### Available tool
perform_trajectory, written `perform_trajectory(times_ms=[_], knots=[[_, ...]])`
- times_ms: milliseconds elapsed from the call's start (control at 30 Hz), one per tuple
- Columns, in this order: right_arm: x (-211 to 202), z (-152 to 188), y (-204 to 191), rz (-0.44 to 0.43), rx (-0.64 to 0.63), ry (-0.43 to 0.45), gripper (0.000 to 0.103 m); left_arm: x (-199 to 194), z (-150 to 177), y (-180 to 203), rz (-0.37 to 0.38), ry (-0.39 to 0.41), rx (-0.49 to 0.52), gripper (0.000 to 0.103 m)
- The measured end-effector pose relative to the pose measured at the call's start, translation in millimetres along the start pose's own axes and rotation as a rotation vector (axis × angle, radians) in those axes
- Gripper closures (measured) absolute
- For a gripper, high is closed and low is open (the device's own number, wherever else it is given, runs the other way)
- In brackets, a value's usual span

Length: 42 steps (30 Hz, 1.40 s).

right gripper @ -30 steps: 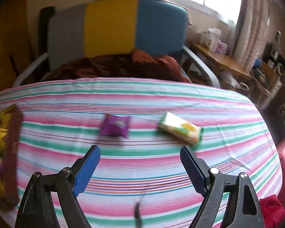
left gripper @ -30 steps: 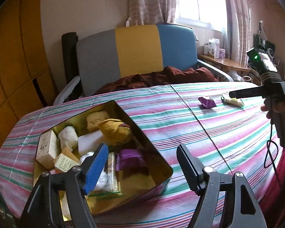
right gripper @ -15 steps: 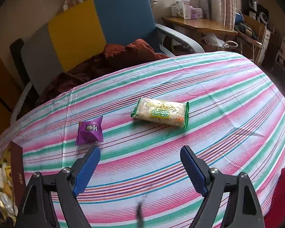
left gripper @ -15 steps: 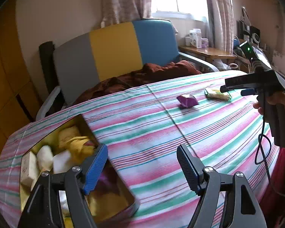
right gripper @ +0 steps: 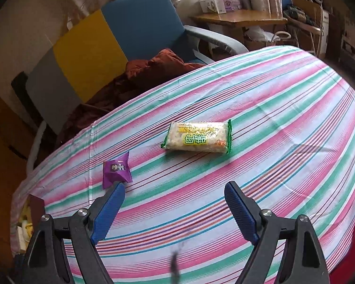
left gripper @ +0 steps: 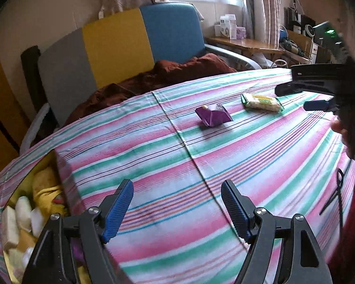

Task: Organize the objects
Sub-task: 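Move both tools back toward the purple packet and cracker packet, then grasp the purple packet with the left tool, then grasp the WEIDAN cracker packet with the right tool while the left tool holds the purple packet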

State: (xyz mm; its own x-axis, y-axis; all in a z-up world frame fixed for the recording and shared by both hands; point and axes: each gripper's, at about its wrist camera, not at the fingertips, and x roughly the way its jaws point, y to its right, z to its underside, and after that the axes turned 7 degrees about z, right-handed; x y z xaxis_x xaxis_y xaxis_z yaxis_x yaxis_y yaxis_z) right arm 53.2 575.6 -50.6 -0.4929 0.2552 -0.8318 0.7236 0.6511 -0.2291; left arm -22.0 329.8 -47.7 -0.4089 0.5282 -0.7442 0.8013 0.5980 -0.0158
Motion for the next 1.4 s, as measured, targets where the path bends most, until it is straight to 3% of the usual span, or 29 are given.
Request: perform_trajectory(times_ms=[467,600,667,767,867,967,1067,1167,1233,1300,1400], knots=[[8.5,-2.0,25.4,-0.068,0.137,-0.068,0.015,85.3,-72.7,8.6,0.148,-0.044,-0.083,0.026],[10.1,-2.0,26.5,-0.078,0.141,-0.081,0.015,113.0,-89.6,15.3,0.16,-0.057,-0.102,0.025],[12.6,-1.6,26.1,-0.076,0.137,-0.093,0.015,122.7,-97.7,21.8,0.138,-0.038,-0.057,0.025],[16.2,-0.8,25.7,-0.084,0.135,-0.115,0.015,129.6,-106.5,26.4,0.183,-0.028,0.038,0.021],[17.1,-0.6,25.3,-0.085,0.134,-0.124,0.015,139.7,-111.2,31.9,0.204,-0.09,0.251,0.018],[16.0,-0.5,26.5,-0.094,0.139,-0.122,0.015,147.2,-111.6,29.7,0.227,-0.14,0.372,0.018],[17.1,-0.1,26.7,-0.093,0.141,-0.128,0.015,159.2,-113.2,27.3,0.224,-0.15,0.437,0.018],[17.4,0.5,26.5,-0.087,0.14,-0.132,0.015,169.4,-116.1,29.8,0.263,-0.16,0.434,0.021],[18.1,0.6,27.1,-0.087,0.139,-0.136,0.015,175.3,-115.7,37.2,0.277,-0.165,0.451,0.033],[18.6,0.8,27.5,-0.082,0.138,-0.138,0.015,177.6,-116.1,40.5,0.331,-0.173,0.403,0.058],[18.8,0.3,27.1,-0.081,0.135,-0.137,0.015,174.3,-111.0,42.8,0.327,-0.161,0.327,0.065]])
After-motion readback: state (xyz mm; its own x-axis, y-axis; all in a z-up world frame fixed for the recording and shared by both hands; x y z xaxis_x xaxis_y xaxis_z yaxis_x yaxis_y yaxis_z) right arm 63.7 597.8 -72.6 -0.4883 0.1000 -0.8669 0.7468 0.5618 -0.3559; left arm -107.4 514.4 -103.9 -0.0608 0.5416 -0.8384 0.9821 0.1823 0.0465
